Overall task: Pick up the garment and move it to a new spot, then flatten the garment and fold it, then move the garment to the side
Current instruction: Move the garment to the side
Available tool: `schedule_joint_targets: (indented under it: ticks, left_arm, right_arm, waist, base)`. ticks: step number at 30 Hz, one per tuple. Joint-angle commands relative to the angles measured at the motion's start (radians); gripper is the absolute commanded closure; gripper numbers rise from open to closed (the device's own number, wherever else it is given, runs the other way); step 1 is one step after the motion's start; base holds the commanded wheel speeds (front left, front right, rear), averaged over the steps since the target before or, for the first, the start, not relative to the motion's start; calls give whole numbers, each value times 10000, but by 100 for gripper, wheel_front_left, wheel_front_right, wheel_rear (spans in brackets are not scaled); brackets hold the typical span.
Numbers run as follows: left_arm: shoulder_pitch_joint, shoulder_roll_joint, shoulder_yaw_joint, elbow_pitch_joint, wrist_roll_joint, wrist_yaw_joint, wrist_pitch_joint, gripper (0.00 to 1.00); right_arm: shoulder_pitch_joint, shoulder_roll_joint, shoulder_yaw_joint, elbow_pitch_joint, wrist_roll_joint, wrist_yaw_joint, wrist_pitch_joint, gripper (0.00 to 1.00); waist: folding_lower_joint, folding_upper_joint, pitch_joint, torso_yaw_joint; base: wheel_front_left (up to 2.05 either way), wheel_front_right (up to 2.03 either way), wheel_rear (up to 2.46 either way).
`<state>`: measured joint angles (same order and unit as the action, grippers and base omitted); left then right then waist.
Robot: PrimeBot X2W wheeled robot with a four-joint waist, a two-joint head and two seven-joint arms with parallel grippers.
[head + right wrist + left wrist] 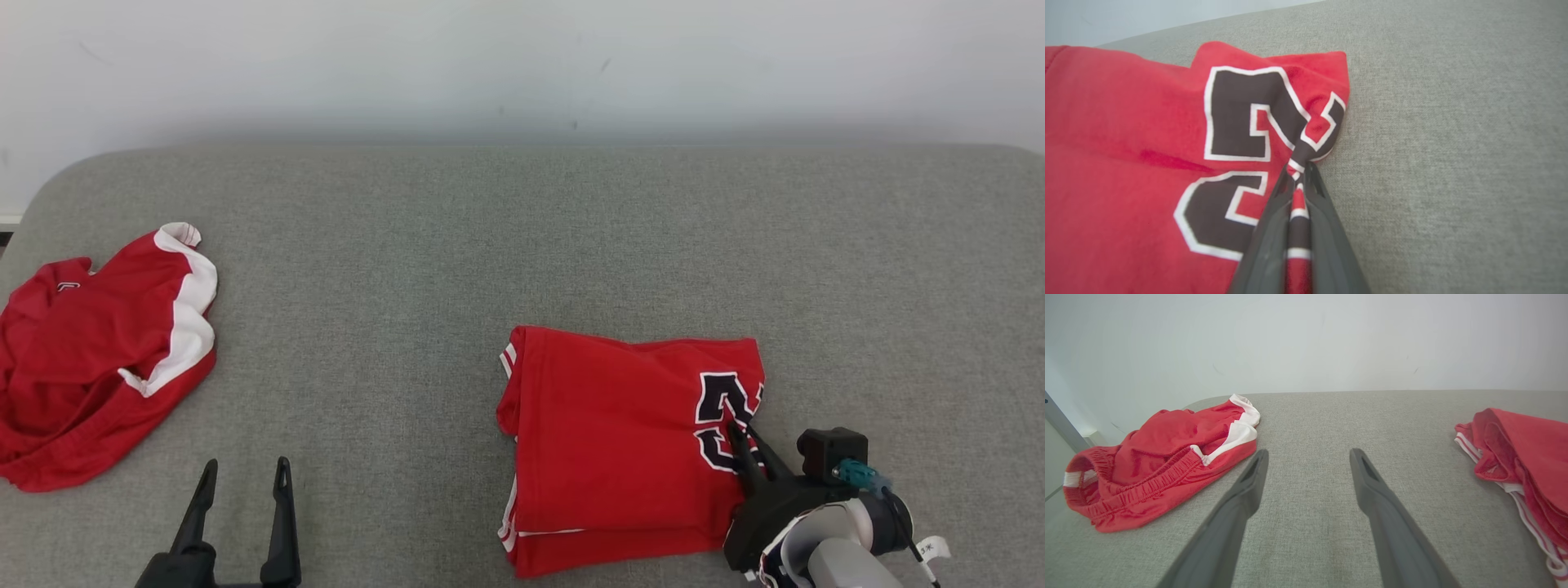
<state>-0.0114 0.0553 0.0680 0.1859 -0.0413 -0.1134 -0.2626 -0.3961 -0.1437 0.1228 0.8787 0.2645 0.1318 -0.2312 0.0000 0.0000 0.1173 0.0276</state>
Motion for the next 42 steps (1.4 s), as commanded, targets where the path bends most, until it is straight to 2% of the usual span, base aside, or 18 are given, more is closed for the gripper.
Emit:
schedule_joint_targets:
  ticks: [1,10,17,21,28,35,42]
  left_arm:
    - [-136,3,25,6,-35,2,-31,0]
    - [-341,-11,61,-96,-193,-39,-31,0]
    - [-749,-9,-48,-327,-244,-80,-31,0]
    - [-1120,2,-175,-725,-223,-98,-31,0]
    - [-1780,429,-310,-1628,-130,-156,-31,0]
    - [-2134,1009,-633,-2556,48,-154,-31,0]
    - [-1863,1476,-818,-3688,312,-160,22,0]
  right_arm:
    - [-199,-70,112,139,139,-26,-40,100]
    - [-1414,-722,634,-31,323,-26,-231,100]
    - [-2702,-1639,949,-165,565,-26,-117,100]
    - [-3488,-2324,894,-190,683,-26,-119,100]
    - [-4731,-3510,957,-320,662,-27,-120,100]
    - [-5686,-4625,848,-577,584,-26,18,100]
    - [-6545,-5377,744,-949,513,-27,436,100]
  waist:
    - [0,0,54,-8]
    - [0,0,573,-8]
    - [0,0,1614,-251]
    - [0,0,2463,-556]
    - [0,0,3901,-1419]
    - [0,0,4795,-2294]
    - [0,0,5490,-2898]
  base:
    - [0,0,0]
    - [0,0,0]
    - [0,0,0]
    - [0,0,0]
    - [0,0,0]
    - [0,0,0]
    - [0,0,0]
